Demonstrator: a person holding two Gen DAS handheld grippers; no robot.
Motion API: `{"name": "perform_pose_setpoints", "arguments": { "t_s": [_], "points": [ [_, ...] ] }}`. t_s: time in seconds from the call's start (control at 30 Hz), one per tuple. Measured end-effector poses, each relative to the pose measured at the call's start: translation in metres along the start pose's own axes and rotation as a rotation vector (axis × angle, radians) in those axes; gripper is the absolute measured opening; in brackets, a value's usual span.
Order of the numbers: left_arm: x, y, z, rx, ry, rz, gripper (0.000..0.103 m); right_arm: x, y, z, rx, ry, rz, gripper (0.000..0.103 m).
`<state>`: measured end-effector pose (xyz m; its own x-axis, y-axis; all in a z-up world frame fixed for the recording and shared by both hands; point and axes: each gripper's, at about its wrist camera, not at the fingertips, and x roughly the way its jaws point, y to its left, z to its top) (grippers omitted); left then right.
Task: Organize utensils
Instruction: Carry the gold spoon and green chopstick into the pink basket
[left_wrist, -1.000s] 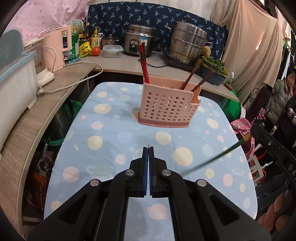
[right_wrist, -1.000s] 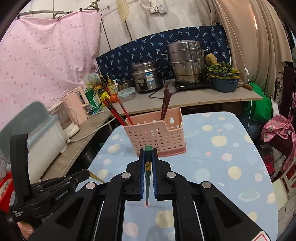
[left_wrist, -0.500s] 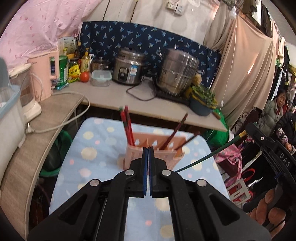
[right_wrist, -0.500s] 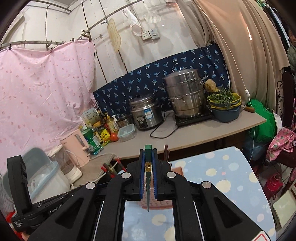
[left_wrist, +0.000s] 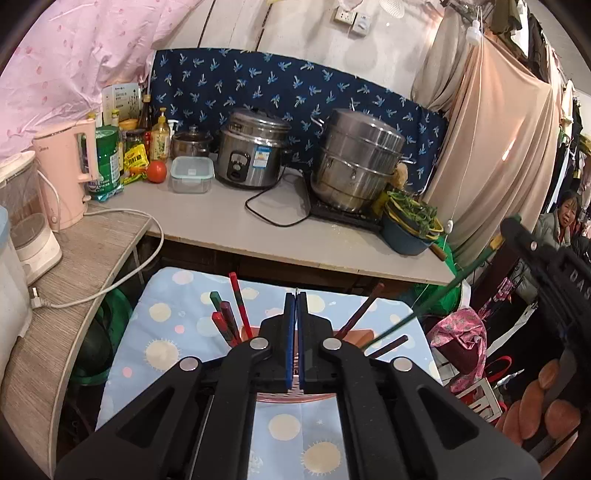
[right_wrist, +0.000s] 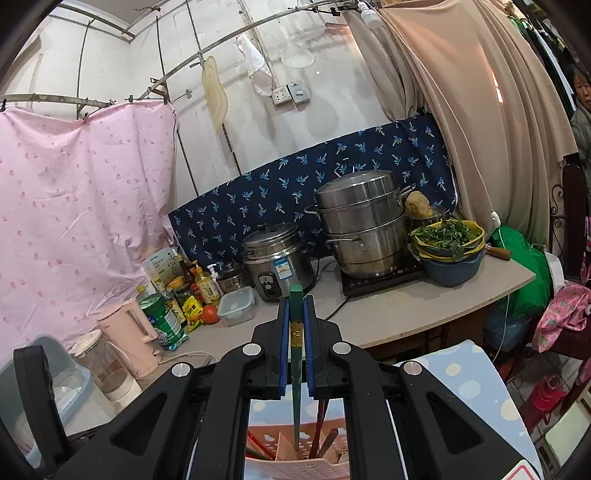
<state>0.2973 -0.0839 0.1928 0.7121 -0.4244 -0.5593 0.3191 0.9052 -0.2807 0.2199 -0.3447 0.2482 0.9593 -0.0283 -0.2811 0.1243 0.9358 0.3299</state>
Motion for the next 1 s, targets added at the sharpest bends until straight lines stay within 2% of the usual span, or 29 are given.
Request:
{"name": "perform_pose_setpoints", "arguments": {
  "t_s": [0.3, 0.63, 0.87, 1.0],
  "points": [
    [0.043, 0.003, -0.021, 0.004, 0.081, 0.02, 0.0, 0.044, -0.005, -0.035, -0.02, 0.1, -0.011, 0.007],
    [0.074, 0.009, -0.035, -0.008, 0.137, 0.052, 0.001, 0.063, -0.006, -0.064, -0.054, 0.173, -0.01, 0.007],
    [0.077, 0.014, -0.037, -0.027, 0.141, 0.053, 0.001, 0.065, -0.009, -0.073, -0.062, 0.191, -0.015, 0.008],
    [0.072, 0.01, -0.036, -0.006, 0.114, 0.074, 0.001, 0.064, -0.007, -0.074, -0.072, 0.19, -0.017, 0.011]
  ]
}}
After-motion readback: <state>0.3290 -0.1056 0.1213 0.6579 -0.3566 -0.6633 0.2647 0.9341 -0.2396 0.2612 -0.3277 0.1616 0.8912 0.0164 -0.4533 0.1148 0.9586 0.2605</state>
